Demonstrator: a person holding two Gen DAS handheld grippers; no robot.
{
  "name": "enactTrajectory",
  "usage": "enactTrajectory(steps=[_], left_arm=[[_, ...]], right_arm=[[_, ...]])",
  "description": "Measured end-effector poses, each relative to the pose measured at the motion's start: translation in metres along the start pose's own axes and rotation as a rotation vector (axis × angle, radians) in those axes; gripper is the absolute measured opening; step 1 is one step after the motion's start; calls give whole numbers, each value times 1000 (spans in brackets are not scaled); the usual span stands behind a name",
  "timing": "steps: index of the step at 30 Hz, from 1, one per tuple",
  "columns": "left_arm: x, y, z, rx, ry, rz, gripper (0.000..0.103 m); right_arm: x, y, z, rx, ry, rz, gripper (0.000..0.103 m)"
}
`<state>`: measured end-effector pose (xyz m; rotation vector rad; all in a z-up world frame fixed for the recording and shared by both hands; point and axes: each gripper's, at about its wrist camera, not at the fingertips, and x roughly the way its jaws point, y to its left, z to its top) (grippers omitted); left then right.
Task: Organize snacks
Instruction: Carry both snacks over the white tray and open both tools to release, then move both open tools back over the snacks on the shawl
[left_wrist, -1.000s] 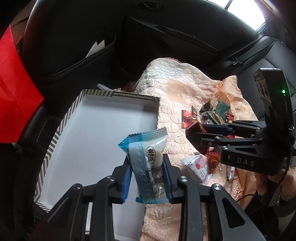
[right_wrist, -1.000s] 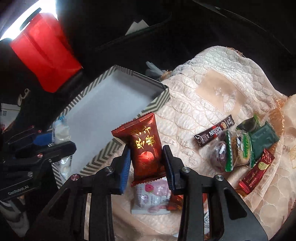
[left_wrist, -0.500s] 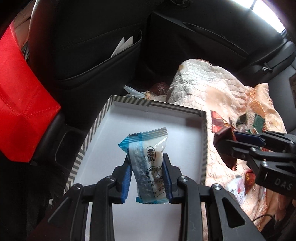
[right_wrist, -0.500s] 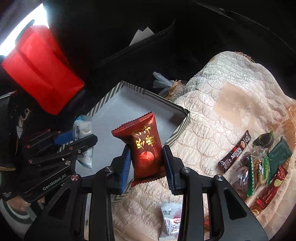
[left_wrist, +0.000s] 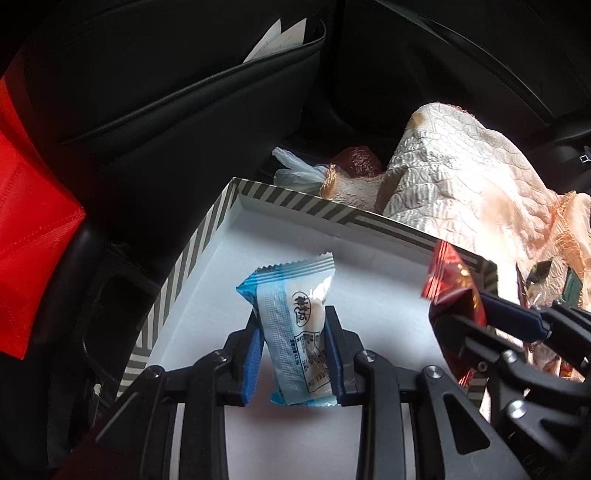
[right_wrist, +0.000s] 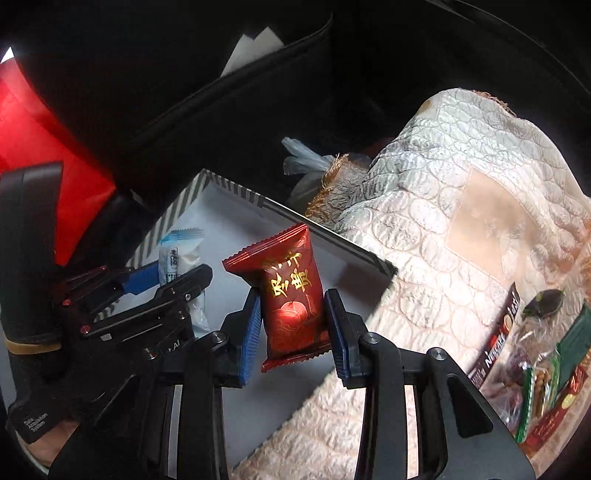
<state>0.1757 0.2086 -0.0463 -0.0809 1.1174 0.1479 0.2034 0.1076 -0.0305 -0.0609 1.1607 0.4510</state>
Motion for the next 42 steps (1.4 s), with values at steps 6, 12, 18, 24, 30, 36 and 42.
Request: enactTrajectory(steps=[6, 12, 18, 24, 30, 36, 42], left_arm=[[16, 6, -1, -17, 17, 19, 34], [17, 14, -4, -63, 12, 58, 75], [5, 18, -12, -53, -6, 52, 77], [-22, 9, -28, -49, -48, 17, 81], [-49, -14, -49, -11, -75, -27, 83], [-70, -41, -69, 20, -77, -74, 84], [-86, -70, -90, 72, -80, -104, 85]], right_arm=[[21, 5, 0, -33, 45, -28, 33], [23, 1, -3, -10, 32, -40, 44], [3, -4, -9, 18, -14, -5, 50], [-29, -6, -28, 53, -56, 11, 50], [-66, -16, -58, 66, -92, -5, 50], [-94, -36, -92, 102, -119, -25, 50], [-126, -65, -128, 146, -138, -56, 50]])
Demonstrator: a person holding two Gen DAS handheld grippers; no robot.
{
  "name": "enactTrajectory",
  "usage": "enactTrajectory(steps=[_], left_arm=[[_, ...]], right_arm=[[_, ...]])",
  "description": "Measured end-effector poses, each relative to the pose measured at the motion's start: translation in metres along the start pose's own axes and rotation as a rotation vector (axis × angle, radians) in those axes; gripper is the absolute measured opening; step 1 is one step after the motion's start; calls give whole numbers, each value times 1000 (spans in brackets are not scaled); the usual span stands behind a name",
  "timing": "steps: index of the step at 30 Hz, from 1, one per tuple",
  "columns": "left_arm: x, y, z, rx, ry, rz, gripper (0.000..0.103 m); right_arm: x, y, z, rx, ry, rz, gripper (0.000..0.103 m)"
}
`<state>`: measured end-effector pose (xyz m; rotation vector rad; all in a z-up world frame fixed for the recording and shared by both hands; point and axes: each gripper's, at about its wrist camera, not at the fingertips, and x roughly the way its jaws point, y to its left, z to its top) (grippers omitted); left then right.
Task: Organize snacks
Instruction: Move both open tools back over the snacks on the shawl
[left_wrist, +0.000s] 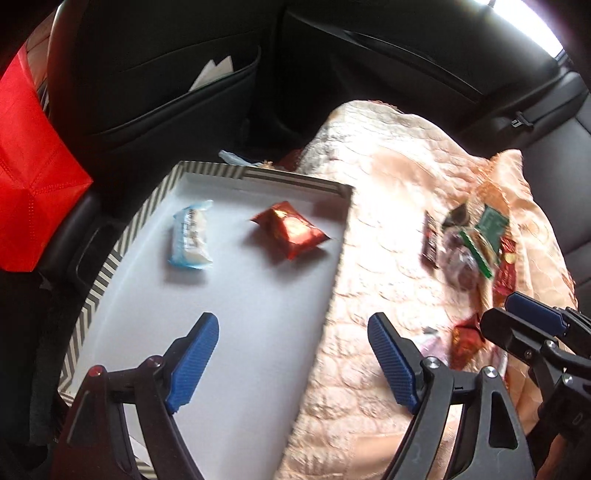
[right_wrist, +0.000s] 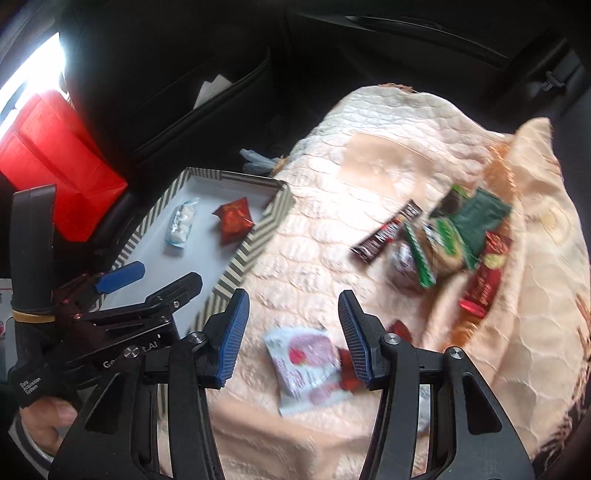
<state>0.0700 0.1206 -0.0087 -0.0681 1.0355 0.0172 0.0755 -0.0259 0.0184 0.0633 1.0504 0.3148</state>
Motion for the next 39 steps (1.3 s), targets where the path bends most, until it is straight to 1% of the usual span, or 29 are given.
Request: enactTrajectory(steps=[3, 9, 14, 16, 18, 26, 29, 35, 37, 39], left_arm=[[-3, -13, -7, 25, 0, -10, 85], [-4, -36, -19, 60, 18, -37, 85], [-3, -47, -26, 72, 34, -44, 85], [-3, -51, -29, 73, 39, -47, 85], [-3, -54, -31, 77, 43, -46, 85], [-2, -58, -33, 64, 62, -45, 85], [1, -58, -31, 42, 86, -65, 85], [9, -71, -30, 22, 129, -94, 85], [14, -77, -32, 26, 146, -91, 85], [21, -81, -35, 28, 169, -66, 85]], right_arm=[[-12, -17, -13, 34, -4, -9, 50], [-25, -43, -33, 80, -4, -57, 50], [-28, -63, -44, 128, 14, -73, 50], [-26, -67, -46, 143, 29, -76, 51], [-25, -68, -47, 148, 29, -71, 55], [-27, -67, -48, 141, 30, -76, 55], [-28, -73, -48, 162, 39, -93, 55], [-28, -83, -50, 195, 54, -94, 55], [-28, -85, -50, 202, 55, -89, 55], [-29, -86, -50, 207, 52, -82, 55]])
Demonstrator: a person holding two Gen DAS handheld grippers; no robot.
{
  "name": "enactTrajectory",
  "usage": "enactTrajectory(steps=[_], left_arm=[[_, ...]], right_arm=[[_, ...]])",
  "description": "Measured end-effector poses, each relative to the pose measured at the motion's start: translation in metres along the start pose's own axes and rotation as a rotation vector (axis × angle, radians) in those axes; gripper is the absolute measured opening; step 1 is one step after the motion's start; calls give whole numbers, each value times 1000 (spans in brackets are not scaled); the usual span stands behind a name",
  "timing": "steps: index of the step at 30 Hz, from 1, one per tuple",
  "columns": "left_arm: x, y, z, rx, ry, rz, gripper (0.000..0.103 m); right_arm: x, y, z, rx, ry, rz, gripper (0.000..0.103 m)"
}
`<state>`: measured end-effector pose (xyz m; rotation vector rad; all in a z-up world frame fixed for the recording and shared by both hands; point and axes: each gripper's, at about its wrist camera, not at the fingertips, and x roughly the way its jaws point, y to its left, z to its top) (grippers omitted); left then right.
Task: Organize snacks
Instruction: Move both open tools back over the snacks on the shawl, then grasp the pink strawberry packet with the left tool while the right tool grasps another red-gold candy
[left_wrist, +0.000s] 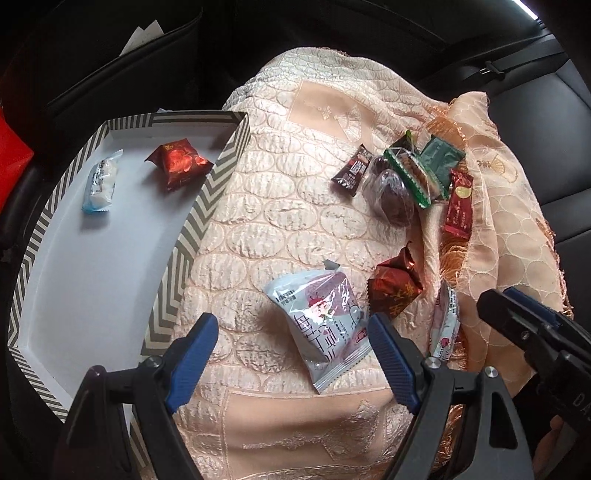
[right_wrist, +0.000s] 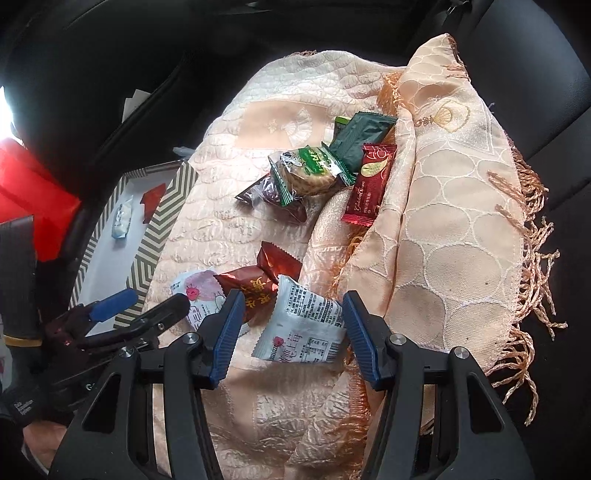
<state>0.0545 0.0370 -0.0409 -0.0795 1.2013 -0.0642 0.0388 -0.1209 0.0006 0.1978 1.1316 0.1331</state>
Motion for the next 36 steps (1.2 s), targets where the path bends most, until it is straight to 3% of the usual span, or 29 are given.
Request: enactTrajectory(steps=[7, 22, 23, 25, 27, 33, 36], left_arm=[[26, -2, -2, -28, 61, 74, 85], [47, -23, 12, -39, 70, 68, 85], [46, -22, 11, -39, 64, 65, 83], [43, -22, 10, -16, 48, 89, 68], [41, -19, 9, 1, 39, 84, 61], [35, -3, 8, -2, 36, 71, 57], [32, 1, 6, 1, 31, 76, 57]], right_arm=[[-7, -9, 3, 31, -22, 4, 55], [-3, -18, 6, 43, 3, 3, 55], [-1, -17, 6, 34, 11, -1, 55], [1, -16, 6, 25, 24, -2, 55], [4, -15, 5, 20, 42, 15, 61], [10, -8, -2, 96, 104, 157, 62], [18, 1, -10, 94, 130, 107, 62]])
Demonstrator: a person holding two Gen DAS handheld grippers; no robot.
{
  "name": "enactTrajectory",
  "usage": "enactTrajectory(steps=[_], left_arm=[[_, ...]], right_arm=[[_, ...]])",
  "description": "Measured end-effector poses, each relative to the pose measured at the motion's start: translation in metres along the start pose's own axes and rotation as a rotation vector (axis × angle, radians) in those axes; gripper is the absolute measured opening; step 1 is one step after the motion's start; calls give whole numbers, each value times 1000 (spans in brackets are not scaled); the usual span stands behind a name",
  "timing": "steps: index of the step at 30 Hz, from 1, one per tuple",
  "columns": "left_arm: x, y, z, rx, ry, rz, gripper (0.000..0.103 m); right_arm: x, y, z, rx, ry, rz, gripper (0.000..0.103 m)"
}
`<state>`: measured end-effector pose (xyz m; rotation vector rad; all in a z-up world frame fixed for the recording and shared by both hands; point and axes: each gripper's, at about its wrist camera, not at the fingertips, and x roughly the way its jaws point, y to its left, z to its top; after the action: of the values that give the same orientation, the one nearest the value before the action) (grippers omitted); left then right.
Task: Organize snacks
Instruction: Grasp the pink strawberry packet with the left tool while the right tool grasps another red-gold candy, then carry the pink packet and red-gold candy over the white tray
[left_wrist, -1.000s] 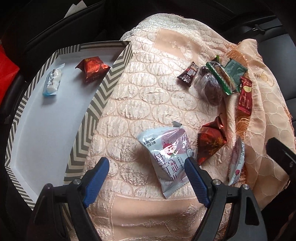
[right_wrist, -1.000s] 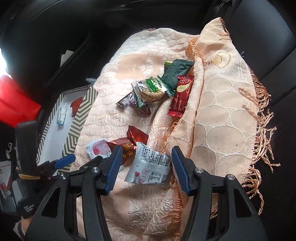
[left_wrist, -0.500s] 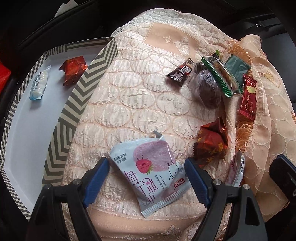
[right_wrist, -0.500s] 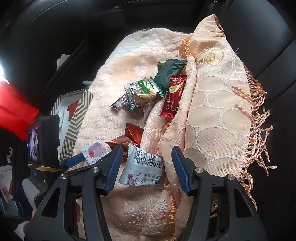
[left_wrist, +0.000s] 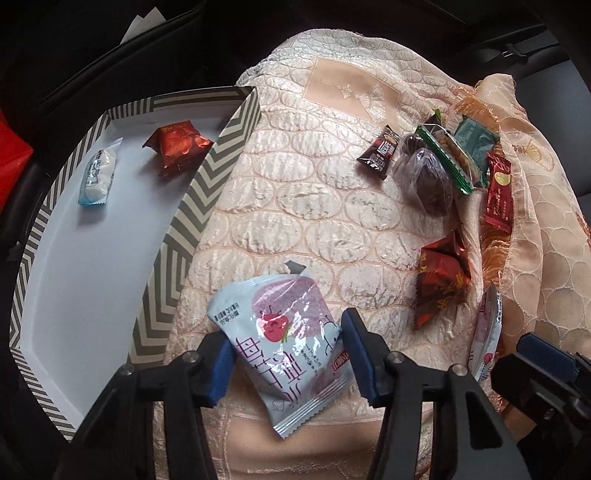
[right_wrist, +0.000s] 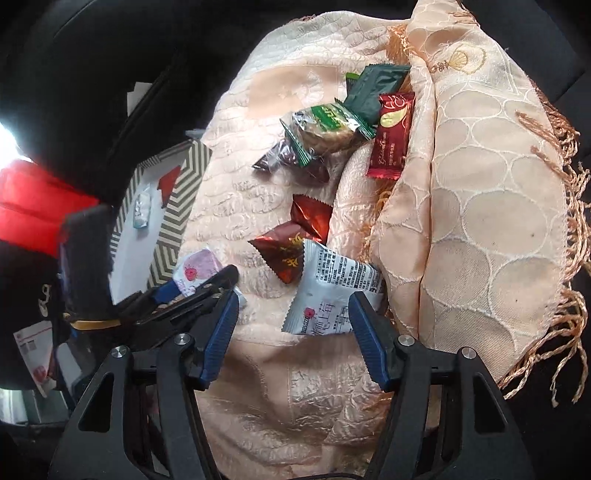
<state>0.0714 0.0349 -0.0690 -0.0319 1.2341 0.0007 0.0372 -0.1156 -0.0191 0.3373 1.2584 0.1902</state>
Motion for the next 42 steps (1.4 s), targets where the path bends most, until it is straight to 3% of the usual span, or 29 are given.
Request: enactTrajectory(steps=[2, 7, 10, 12, 15, 17, 20, 21, 26, 30, 35, 37, 38, 42], left_arm=[[-1, 4, -3, -1, 7, -13, 57], [-3, 9, -5, -2, -3, -8, 57], [-4, 9, -3, -3, -9, -10, 57], [-5, 9, -3, -2, -14, -5, 57], [-7, 10, -4, -3, -22, 5, 57], [-8, 10, -4, -1, -29, 15, 57], [-8, 12, -4, 0, -28, 21, 57], [-7, 12, -4, -1, -26, 21, 57], [-4, 15, -3, -7, -25, 20, 57], [-2, 11, -5, 0, -18, 15, 57], [-4, 9, -5, 6, -19, 17, 57], [-6, 10, -5, 8, -26, 19, 57], [-7, 11, -5, 6, -32, 20, 57], [-12, 12, -4, 10, -45, 11, 56]], right_arm=[[7, 5, -5, -23, 6, -32, 62], [17, 14, -11, -110, 77, -16, 62], [11, 5, -7, -65, 49, -4, 62], [8, 8, -1, -99, 21, -5, 62], [13, 17, 13, -151, 13, -74, 62], [18, 13, 25, -84, 20, -26, 62], [32, 3, 40, 85, 65, 181, 62], [40, 5, 43, 118, 89, 203, 62], [59, -8, 42, 238, 144, 199, 62], [64, -25, 44, 324, 116, 160, 62], [81, -20, 53, 327, 135, 152, 62], [82, -17, 53, 297, 112, 139, 40], [80, -13, 52, 268, 100, 128, 36], [67, -4, 48, 152, 47, 79, 36]])
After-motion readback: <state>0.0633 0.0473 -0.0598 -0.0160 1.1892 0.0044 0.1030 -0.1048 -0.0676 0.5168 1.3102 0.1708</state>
